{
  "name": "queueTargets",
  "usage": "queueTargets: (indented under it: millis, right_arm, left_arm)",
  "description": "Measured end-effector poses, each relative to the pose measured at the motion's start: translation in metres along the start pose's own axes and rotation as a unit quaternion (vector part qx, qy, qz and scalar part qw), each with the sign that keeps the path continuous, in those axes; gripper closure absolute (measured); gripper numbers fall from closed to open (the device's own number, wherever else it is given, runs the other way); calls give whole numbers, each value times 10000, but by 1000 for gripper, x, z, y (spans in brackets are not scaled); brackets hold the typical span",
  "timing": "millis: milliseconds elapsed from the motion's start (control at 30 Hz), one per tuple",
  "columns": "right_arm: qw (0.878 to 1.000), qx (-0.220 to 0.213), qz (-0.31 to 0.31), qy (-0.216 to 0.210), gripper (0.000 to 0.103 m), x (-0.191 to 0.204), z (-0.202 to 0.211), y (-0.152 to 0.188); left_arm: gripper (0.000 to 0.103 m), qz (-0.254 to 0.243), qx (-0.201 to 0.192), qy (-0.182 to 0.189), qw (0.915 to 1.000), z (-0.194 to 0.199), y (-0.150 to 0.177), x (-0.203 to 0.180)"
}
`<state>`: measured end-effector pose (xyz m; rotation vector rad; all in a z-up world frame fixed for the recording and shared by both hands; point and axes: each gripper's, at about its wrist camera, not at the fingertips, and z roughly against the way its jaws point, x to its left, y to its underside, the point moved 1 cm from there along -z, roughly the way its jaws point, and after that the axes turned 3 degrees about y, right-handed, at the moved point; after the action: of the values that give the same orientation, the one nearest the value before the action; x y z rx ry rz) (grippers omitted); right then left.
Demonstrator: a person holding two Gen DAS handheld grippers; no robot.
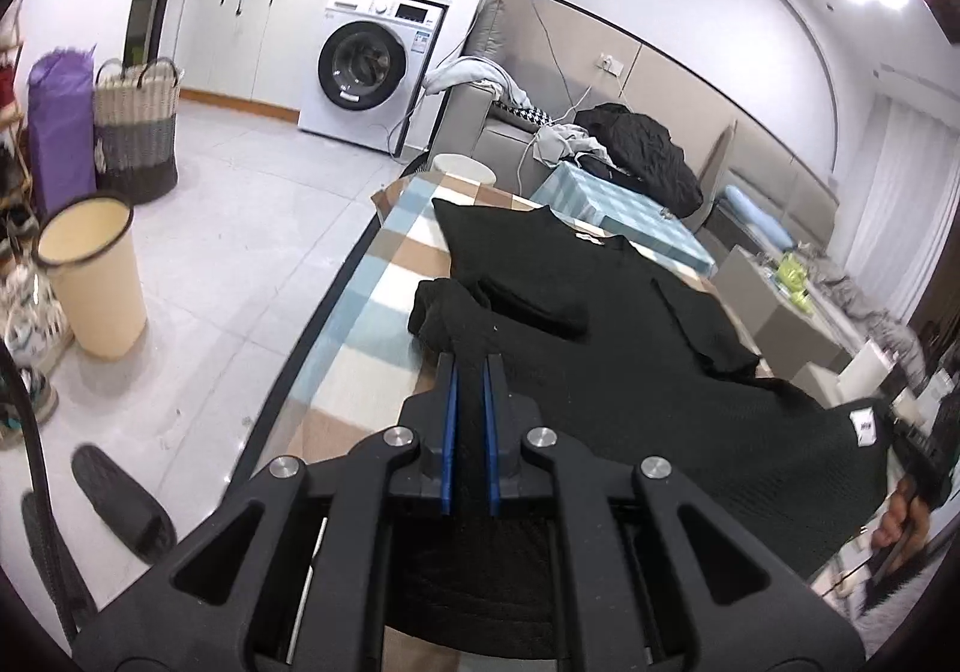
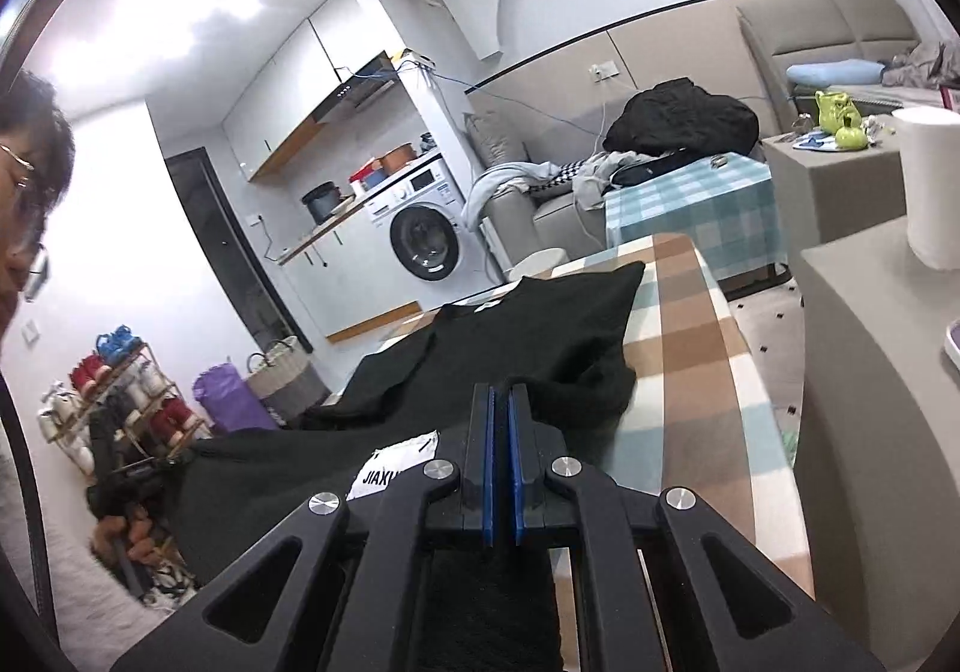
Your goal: Fold small clothes
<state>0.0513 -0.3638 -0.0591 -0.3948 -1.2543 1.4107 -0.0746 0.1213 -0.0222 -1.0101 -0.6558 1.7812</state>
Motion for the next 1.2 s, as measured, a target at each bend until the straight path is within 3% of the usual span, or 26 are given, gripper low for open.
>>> queueTargets:
  millis: [200, 267, 333, 400, 433, 467, 533, 567, 633, 733, 800, 933, 1200]
  right_arm:
    - [9966, -281, -225, 744, 101, -12, -46, -27]
    - [9941, 190, -178, 1055, 101, -16, -73, -32]
    - [9931, 626, -184, 971, 99, -16, -85, -26]
    - [9883, 1157, -224, 964, 80, -17, -90, -12]
    - [9866, 1307, -282, 934, 62, -17, -90, -5]
    - [9848, 1469, -362, 859, 55, -19, -89, 3]
    - [9803, 1701, -589, 813, 54, -25, -84, 19]
    - [9773, 1798, -703, 869, 52, -28, -81, 25]
    - [9710, 1973, -1055, 840, 52, -37, -73, 41]
    - [9668, 2064, -1296, 763, 52, -37, -59, 57]
    - [9661, 2071, -1397, 645, 51, -37, -55, 63]
    - [9642, 2182, -1414, 523, 49, -34, -57, 71]
    - [9604, 2311, -1529, 283, 49, -28, -54, 80]
  left_arm:
    - [98, 9, -194, -15, 9998, -54, -30, -3]
    - [98, 74, -125, -102, 9998, -72, -37, 0]
    - [98, 36, -5, -190, 9998, -82, -38, 2]
    - [98, 5, 109, -239, 9997, -88, -36, 5]
    - [98, 22, 186, -255, 9995, -90, -35, 8]
    - [98, 52, 246, -237, 9994, -92, -33, 10]
    - [96, 106, 409, -272, 9987, -98, -28, 16]
    - [94, 121, 525, -312, 9981, -100, -25, 20]
    - [68, 121, 779, -359, 9962, -100, -16, 26]
    - [39, 111, 879, -426, 9952, -99, -9, 34]
    - [34, 54, 923, -454, 9947, -100, -7, 37]
    - [33, -41, 964, -563, 9937, -112, -15, 43]
    - [33, 66, 1238, 86, 9923, -163, -29, 32]
